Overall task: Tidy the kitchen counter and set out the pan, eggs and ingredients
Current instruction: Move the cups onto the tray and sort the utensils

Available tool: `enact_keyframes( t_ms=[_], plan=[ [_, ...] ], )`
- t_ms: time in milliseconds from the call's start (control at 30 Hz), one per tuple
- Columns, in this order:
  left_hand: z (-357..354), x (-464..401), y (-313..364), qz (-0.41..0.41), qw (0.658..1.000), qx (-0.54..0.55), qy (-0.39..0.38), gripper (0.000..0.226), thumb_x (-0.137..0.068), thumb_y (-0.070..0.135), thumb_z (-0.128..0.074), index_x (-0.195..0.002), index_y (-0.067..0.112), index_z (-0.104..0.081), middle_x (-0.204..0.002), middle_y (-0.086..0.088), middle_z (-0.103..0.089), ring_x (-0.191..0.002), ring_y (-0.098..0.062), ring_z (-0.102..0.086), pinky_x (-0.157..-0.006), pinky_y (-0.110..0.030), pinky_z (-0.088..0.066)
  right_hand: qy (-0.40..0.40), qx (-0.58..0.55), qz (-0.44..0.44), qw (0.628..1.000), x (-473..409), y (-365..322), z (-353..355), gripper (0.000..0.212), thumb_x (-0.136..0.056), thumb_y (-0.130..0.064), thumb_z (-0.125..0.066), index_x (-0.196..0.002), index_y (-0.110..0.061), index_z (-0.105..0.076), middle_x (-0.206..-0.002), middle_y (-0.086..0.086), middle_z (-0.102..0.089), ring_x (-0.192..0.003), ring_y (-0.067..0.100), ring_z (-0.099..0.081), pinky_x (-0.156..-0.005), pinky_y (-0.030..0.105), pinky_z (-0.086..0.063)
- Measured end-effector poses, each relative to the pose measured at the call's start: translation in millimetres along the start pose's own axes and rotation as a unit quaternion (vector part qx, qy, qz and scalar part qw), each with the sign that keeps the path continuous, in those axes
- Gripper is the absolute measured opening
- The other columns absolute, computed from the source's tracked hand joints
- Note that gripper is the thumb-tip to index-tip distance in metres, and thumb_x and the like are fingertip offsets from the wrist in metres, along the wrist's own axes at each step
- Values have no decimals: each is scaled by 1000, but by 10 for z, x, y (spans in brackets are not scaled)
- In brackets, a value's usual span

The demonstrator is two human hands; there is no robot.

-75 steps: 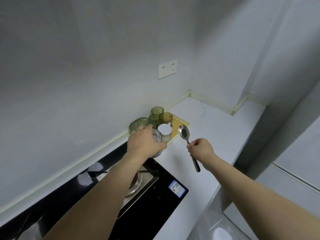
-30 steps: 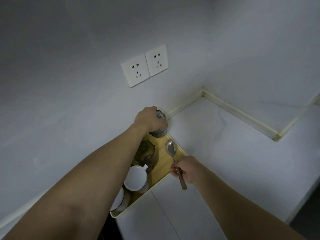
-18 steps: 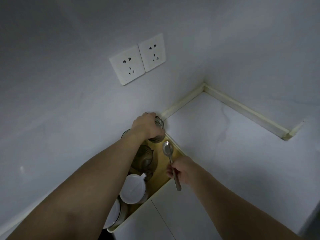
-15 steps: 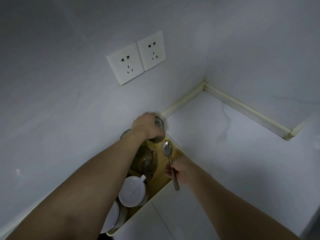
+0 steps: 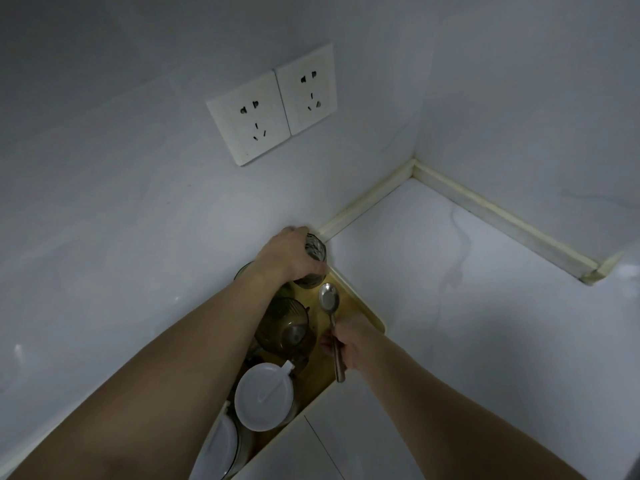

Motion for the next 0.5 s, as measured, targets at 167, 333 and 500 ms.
enact_keyframes(
  t_ms=[167,333,500],
  plan=[
    [-65,-12,-45,0,1000,13,-17,103,-74,58,-72,-153,20,-17,-155,-6,-22,-138,-28,-31,-114,-44,-31,20,3,13,1000,-55,-28,-33,20,-99,-9,-38,-91,-3,-55,-82,15,-57,-68,23,-56,-67,35,-55],
    [-15,119,-122,-22,998,40,46,81,-88,57,-55,-153,23,-19,-155,-5,-26,-141,-25,-25,-117,-42,-23,47,76,43,995,-73,-55,7,18,-96,-14,-46,-89,-5,-60,-97,16,-67,-89,29,-65,-87,42,-55],
    [11,291,-196,-37,996,-12,81,67,-97,52,-41,-153,21,-20,-157,-3,-23,-143,-23,-17,-120,-35,-11,86,157,116,977,-5,-204,47,20,-94,-19,-47,-83,-8,-60,-93,14,-69,-87,29,-67,-83,43,-57]
  ],
)
Point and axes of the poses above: each hand's wrist, its own x-axis away from the middle knuckle, its own z-axis out of the back of the hand, y = z × x, the point moved 9 cm from there along -x, towards the middle knuckle
